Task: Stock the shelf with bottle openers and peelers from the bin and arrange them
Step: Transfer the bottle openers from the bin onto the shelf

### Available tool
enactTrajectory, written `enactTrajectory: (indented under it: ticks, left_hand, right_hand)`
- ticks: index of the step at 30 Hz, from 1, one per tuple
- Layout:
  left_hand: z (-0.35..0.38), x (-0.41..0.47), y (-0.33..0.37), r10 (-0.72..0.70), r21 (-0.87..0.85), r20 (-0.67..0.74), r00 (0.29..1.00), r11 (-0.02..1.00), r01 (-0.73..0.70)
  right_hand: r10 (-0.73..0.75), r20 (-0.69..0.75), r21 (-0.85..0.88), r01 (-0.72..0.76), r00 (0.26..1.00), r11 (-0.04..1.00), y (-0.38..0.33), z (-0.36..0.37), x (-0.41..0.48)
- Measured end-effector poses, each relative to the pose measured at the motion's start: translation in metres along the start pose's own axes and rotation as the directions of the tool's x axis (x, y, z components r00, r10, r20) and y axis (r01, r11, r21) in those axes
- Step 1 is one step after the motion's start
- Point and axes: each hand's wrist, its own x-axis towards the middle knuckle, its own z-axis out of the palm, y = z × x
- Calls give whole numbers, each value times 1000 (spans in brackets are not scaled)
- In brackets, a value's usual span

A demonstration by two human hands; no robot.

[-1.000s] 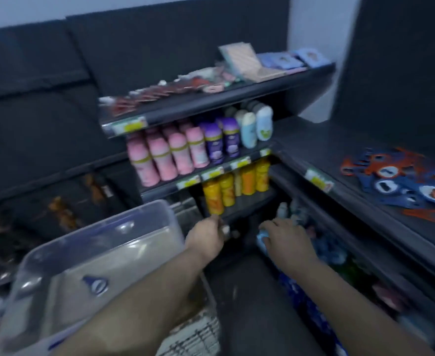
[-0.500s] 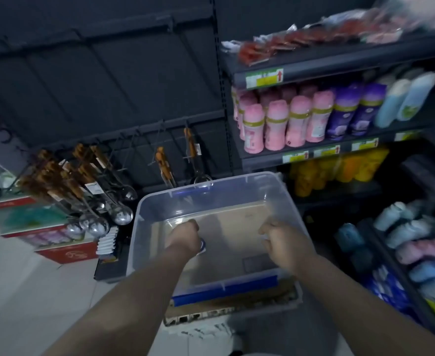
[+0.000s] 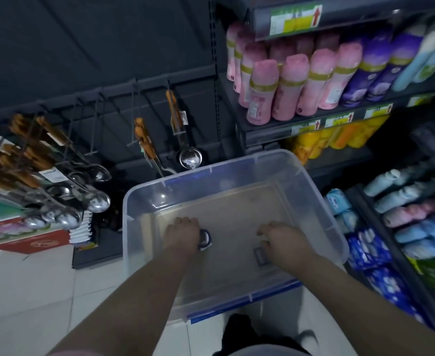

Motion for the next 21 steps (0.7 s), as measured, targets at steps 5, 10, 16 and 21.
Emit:
enactTrajectory:
  ticks: [5,10,16,21]
  left_hand:
    - [-10,4,0,-17,-181,32,999,983,22]
    - [-66,15,60,151,-571,-164,975,791,-218]
    - [-141,7,181,266,-643,-375,888,616,-456]
    - [-178,-7,285,338,-677,-403,850,515,-526]
  right_hand:
    - [-1,-71,39,4,997,999,-1,-14,5]
    - [150,-276,158,-109,949,981,29,-47,-13]
    - [380,-407,199,-325,831,924,111,-79,-59]
    - [534,-460,252,-472,709,844,192,-99,-119]
